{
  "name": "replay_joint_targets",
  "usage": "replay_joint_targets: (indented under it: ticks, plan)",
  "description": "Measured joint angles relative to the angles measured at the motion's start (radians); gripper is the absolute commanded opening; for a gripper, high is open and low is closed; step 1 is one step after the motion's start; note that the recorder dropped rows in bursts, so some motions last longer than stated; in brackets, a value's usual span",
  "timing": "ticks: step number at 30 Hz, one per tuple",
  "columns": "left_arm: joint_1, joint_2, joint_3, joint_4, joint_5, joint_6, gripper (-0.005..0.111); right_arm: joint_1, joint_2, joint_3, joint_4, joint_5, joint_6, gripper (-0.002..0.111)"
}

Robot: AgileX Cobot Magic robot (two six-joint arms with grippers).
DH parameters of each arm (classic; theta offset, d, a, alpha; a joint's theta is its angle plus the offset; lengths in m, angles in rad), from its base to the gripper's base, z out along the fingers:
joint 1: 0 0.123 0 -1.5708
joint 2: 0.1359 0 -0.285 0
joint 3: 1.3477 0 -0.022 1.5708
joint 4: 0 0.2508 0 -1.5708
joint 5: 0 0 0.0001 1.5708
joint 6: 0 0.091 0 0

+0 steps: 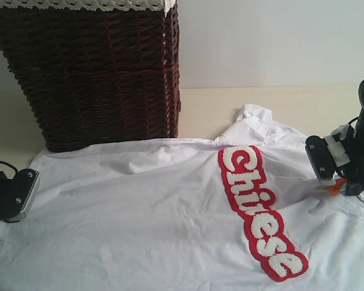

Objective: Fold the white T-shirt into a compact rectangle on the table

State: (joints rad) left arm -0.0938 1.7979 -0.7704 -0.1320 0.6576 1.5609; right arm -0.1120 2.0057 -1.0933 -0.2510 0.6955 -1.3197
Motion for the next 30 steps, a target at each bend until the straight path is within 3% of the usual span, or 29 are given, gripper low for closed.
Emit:
replay_joint_targets:
  ticks: [16, 19, 22, 24, 30]
  plan:
    - [0.002, 0.0, 0.0, -0.012, -0.01, 0.025, 0.101, 0.0, 0.0, 0.0, 0.0, 0.0, 0.002, 0.0]
    - [0.004, 0.005, 0.002, -0.014, -0.012, 0.021, 0.076, 0.0, 0.0, 0.0, 0.0, 0.0, 0.004, 0.0]
    - [0.009, 0.017, 0.002, -0.026, -0.014, 0.017, 0.034, 0.0, 0.0, 0.0, 0.0, 0.0, 0.004, 0.0]
    - [0.009, 0.019, 0.002, -0.031, -0.019, 0.011, -0.001, 0.0, 0.0, 0.0, 0.0, -0.002, 0.004, 0.0]
    - [0.007, 0.019, 0.002, -0.053, -0.05, -0.058, 0.001, 0.0, 0.0, 0.0, 0.0, -0.006, 0.013, 0.0]
